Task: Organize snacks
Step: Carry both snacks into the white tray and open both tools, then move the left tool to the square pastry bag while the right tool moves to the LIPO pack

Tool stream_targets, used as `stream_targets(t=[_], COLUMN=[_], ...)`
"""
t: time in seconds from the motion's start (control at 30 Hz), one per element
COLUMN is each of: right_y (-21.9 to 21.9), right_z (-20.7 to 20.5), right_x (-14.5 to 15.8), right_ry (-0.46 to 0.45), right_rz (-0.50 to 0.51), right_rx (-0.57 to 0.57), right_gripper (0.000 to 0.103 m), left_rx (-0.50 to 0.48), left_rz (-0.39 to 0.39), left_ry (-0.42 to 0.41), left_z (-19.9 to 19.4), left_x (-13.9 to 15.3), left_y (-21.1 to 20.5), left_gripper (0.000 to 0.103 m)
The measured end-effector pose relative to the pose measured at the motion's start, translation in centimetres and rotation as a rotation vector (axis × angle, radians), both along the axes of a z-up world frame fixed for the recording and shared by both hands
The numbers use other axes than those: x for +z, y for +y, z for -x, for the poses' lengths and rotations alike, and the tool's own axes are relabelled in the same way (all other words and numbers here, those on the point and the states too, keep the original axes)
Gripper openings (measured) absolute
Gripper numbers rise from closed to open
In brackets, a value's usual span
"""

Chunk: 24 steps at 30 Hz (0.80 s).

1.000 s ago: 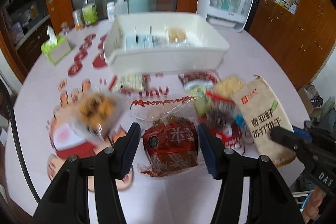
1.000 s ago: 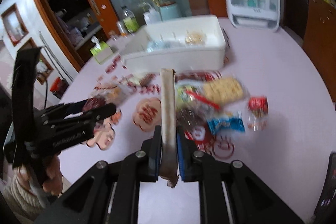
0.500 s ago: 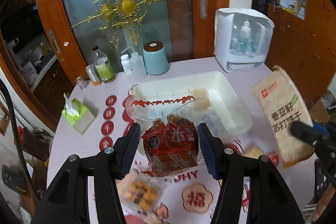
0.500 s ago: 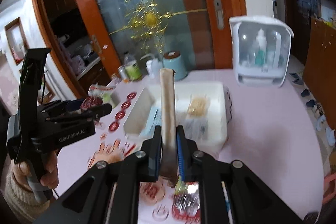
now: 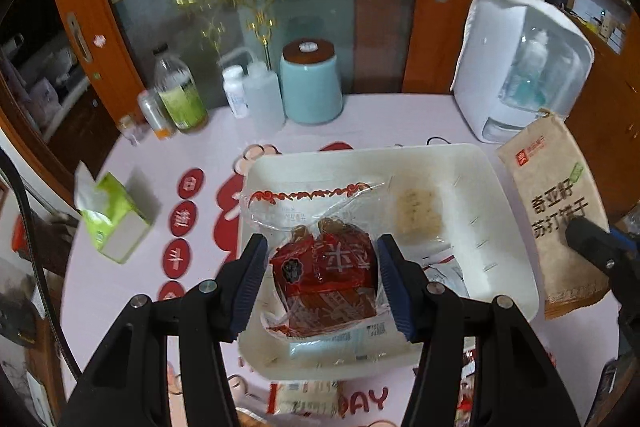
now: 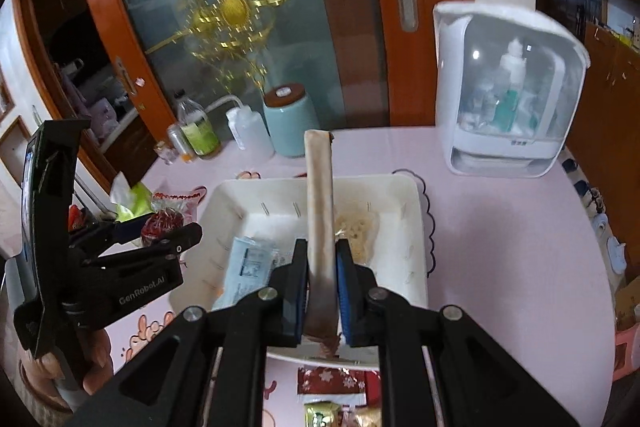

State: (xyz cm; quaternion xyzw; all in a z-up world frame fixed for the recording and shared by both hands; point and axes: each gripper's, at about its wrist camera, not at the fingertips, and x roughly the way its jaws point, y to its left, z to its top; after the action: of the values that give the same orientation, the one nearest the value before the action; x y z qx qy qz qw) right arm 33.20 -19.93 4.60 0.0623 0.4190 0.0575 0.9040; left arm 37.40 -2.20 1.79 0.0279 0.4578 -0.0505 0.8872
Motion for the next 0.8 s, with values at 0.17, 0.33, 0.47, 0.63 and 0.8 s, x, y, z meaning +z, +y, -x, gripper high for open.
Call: stream_targets(t=[0.17,0.33,0.47,0.63,0.8], right_y=[0.4,0.3,0.5,0.7,0.9], right_z=[-1.9,-2.3,-1.6,0.3,3.6], right_x=[-2.6,-4.1,-3.9,-2.2,0.3], right_ry=[0.052,0.079,0.073,0.056,0.014], right_rz=[0.026,0.01,0.006,0.033,0.038], right_rx=[-0.008,-0.032,-0.024,-0.017,-0.003], right_gripper=[0.014,0.032,0.038,0.038,0.038], left_rx=[-0.002,0.002,0.029,0.022,0.02], left_rz=[0.009,0.058,0.062,0.048,0.023], left_ry=[0.024,0.024,0.032,0.034,-0.01], left_z=[-1.4,-1.5,-1.1,0.6,4.0], left_x=[-2.6,-2.9,-2.6,-1.4,1.2], left_y=[-0.7,-0.2,0.7,1.9,3.4], left_gripper=[0.059,0.095,0.095,0.095,0.096])
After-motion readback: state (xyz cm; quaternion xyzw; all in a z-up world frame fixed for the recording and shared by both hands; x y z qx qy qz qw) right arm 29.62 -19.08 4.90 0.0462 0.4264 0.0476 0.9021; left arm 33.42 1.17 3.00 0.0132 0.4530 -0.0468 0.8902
